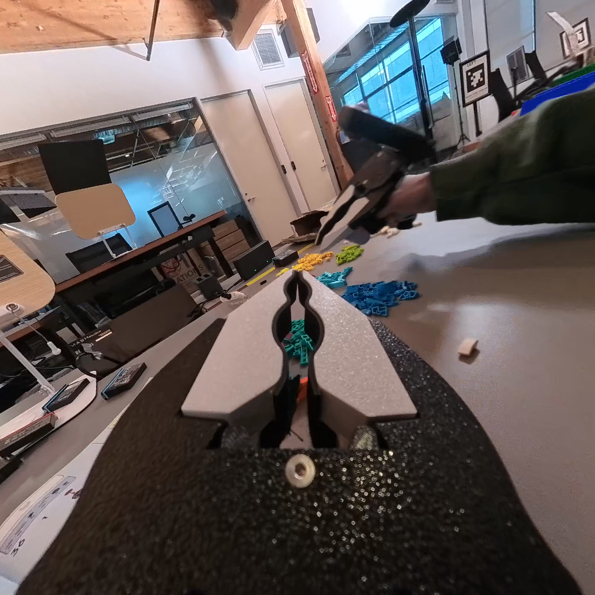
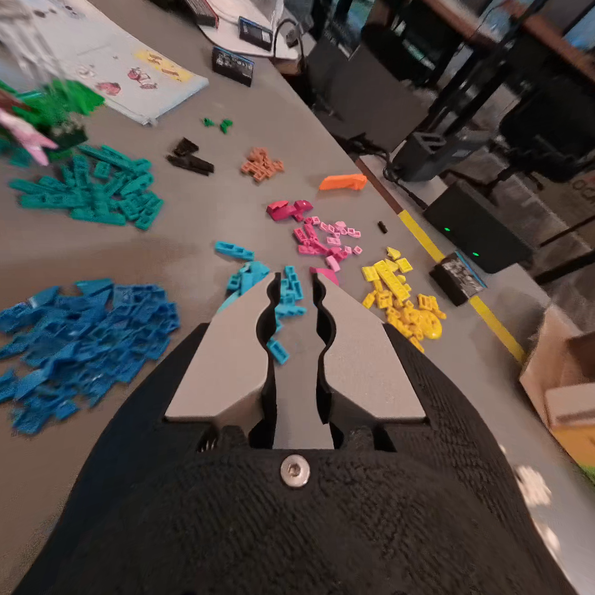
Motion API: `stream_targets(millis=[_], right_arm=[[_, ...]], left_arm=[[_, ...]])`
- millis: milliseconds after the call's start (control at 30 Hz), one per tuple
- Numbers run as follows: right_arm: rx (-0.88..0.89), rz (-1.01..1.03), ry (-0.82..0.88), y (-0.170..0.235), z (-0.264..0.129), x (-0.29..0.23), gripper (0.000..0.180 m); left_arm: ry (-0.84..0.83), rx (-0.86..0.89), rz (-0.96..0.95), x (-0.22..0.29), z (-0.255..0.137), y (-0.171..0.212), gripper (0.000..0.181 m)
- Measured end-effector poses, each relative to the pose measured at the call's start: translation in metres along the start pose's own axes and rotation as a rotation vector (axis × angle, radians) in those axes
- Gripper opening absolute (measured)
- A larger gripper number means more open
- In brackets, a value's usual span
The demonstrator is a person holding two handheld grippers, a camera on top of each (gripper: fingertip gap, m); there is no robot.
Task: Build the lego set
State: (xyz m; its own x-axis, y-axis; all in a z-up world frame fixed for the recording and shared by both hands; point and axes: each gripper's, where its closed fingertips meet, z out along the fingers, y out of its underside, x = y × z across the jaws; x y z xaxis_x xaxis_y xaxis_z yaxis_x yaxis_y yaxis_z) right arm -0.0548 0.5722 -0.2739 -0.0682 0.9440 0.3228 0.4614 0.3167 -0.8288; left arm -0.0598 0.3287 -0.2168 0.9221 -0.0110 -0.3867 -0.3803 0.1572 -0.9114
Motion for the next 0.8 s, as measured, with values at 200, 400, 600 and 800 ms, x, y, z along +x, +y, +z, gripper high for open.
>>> stream_targets(millis=[200, 400, 600, 800], right_arm=[[-0.108, 0.244, -0.272, 0.006, 0.047, 0.023, 0.019], [-0.207, 0.280, -0.363, 0.017, 0.069, 0.031, 0.019], [-0.253, 0.297, -0.393, 0.033, 0.077, 0.034, 0.020], [-0.242, 0.313, -0.387, 0.034, 0.083, 0.035, 0.018]], left_arm=[[0.000, 0.009, -0.014, -0.001, -0.001, -0.001, 0.000], [0.004, 0.020, -0.043, -0.004, -0.001, -0.001, 0.000], [0.008, 0.025, -0.056, -0.004, -0.001, -0.001, 0.000], [0.019, 0.023, -0.059, -0.003, -0.001, -0.001, 0.000]])
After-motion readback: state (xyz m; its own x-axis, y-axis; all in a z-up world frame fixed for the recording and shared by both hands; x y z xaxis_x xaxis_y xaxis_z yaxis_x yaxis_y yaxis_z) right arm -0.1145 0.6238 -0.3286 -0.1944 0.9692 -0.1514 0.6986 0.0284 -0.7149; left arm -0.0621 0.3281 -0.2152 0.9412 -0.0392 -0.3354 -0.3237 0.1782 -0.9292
